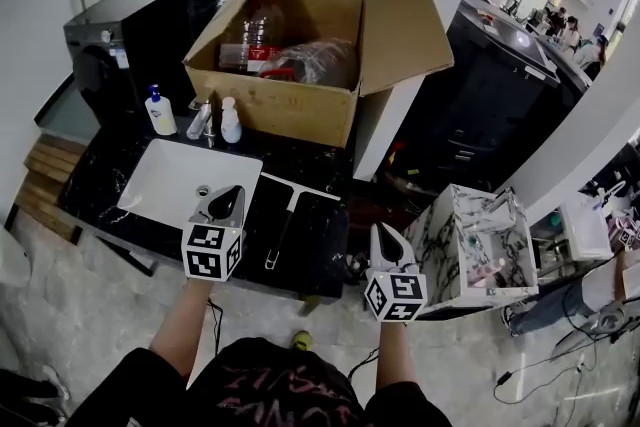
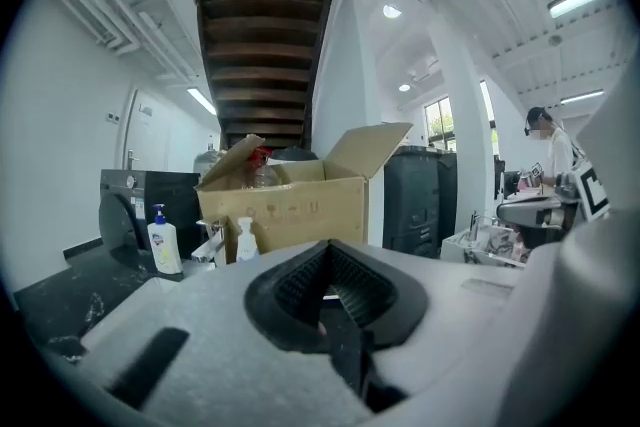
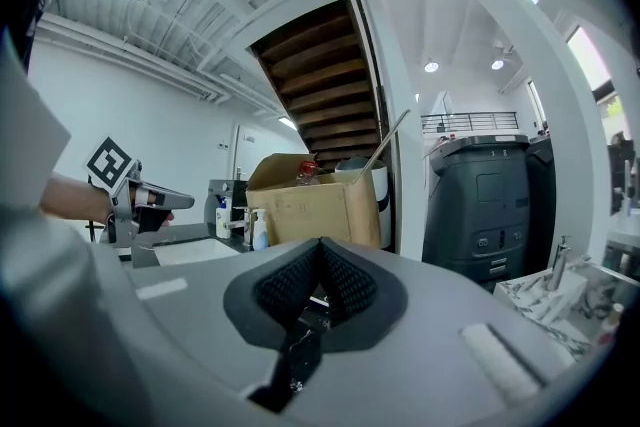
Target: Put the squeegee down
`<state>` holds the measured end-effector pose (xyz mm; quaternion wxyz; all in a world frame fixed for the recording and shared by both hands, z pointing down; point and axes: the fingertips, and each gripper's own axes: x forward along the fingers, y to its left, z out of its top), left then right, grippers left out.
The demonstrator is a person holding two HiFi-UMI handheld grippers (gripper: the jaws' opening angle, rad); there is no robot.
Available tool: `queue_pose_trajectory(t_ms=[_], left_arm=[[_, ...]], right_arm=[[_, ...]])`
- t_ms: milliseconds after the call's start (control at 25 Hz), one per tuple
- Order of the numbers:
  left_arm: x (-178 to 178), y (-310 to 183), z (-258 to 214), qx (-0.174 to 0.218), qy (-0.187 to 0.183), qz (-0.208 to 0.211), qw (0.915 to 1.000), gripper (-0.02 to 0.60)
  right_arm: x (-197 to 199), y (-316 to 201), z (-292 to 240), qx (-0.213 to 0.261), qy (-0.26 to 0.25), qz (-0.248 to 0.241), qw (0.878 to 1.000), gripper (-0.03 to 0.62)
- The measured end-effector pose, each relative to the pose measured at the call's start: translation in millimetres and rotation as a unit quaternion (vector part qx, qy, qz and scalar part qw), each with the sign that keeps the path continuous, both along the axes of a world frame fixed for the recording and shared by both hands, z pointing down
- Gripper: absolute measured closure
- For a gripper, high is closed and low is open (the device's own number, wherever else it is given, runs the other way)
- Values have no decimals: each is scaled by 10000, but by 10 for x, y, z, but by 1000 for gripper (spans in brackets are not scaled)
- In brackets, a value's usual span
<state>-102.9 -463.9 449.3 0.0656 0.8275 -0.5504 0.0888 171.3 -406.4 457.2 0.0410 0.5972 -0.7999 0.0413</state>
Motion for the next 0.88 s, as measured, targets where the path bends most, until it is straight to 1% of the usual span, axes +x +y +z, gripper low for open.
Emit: queue_pose_trajectory(t_ms=[160, 360, 600, 880], left_arm=[[-81, 41, -198, 227, 104, 3, 9997, 575], [-95, 111, -299, 357, 144, 82, 9992, 575], [-90, 182, -366, 401, 239, 157, 9988, 575], [-65, 224, -387, 433, 117, 241, 9987, 575]], right_arm=[[-12, 15, -52, 44, 0, -4, 10000, 594], [-13, 51, -124, 123, -40, 7, 9999, 594], [-19, 104, -215, 209, -28, 24, 9998, 595], [10, 136, -254, 248, -58, 45, 9997, 594]])
